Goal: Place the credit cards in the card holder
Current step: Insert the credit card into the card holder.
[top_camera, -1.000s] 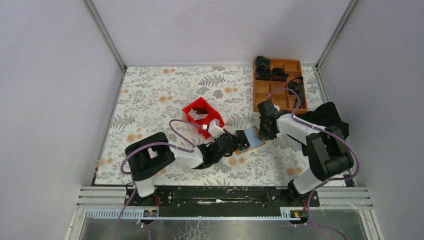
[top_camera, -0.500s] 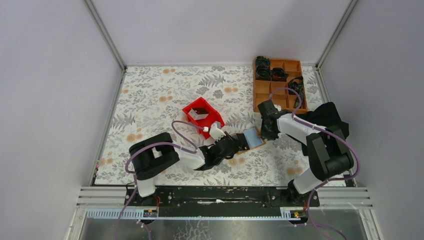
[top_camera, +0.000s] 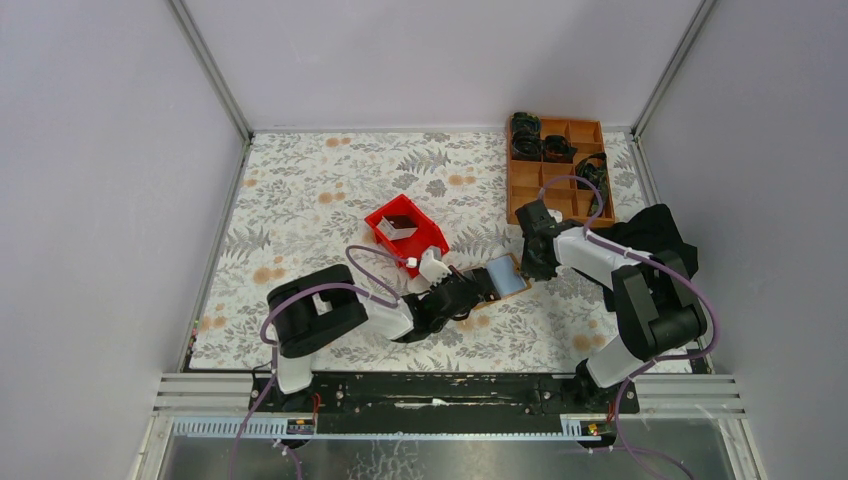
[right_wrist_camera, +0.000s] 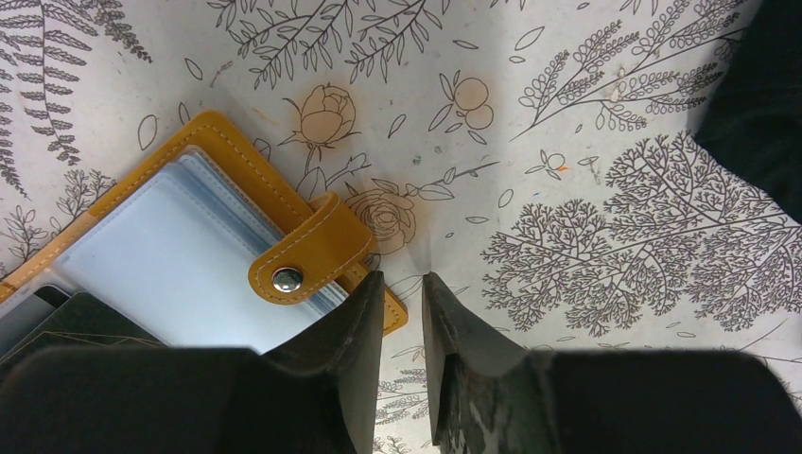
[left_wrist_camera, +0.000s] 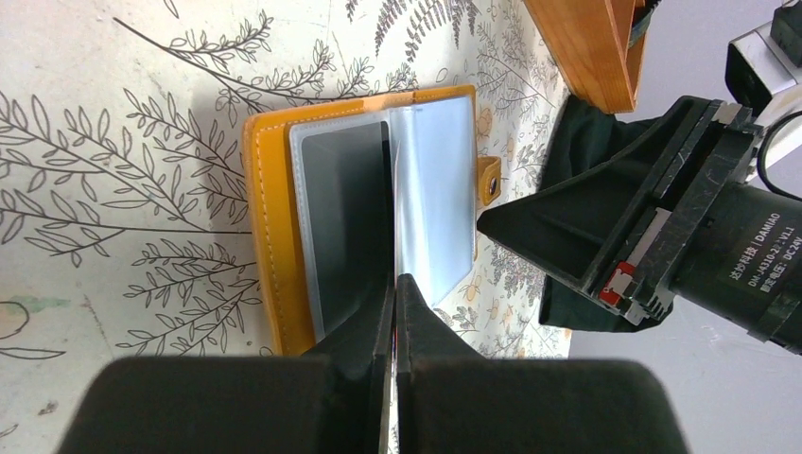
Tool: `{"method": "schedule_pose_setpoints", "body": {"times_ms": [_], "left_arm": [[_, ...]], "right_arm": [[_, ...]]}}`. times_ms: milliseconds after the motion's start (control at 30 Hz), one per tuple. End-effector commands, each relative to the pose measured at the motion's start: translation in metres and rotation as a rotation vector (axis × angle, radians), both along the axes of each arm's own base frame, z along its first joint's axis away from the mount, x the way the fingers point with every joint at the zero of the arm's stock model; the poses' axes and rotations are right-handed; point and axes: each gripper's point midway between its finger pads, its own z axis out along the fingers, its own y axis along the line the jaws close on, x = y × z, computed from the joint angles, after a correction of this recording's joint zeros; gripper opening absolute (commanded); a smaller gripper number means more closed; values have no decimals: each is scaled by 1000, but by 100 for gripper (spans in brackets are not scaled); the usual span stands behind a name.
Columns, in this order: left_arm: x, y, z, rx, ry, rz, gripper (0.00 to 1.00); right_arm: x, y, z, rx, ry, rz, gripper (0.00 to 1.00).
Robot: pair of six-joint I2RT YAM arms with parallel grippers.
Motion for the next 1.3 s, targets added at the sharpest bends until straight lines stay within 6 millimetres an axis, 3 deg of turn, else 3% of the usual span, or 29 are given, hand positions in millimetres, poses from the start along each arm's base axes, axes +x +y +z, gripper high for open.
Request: {"method": "schedule_pose_setpoints", "body": {"times_ms": [0,267,1267], "left_arm": [[9,-8,14,-58,-42,36,0],[10,-8,20,-91,-58,30,0],[9,5,-3,-53,13,85,0]], "right_arm": [[-5,-6,-6,-19,13,-16,29],[-8,-7,-10,-25,24,-8,29],[-8,-9,-14,-40,38,0,29]]}}
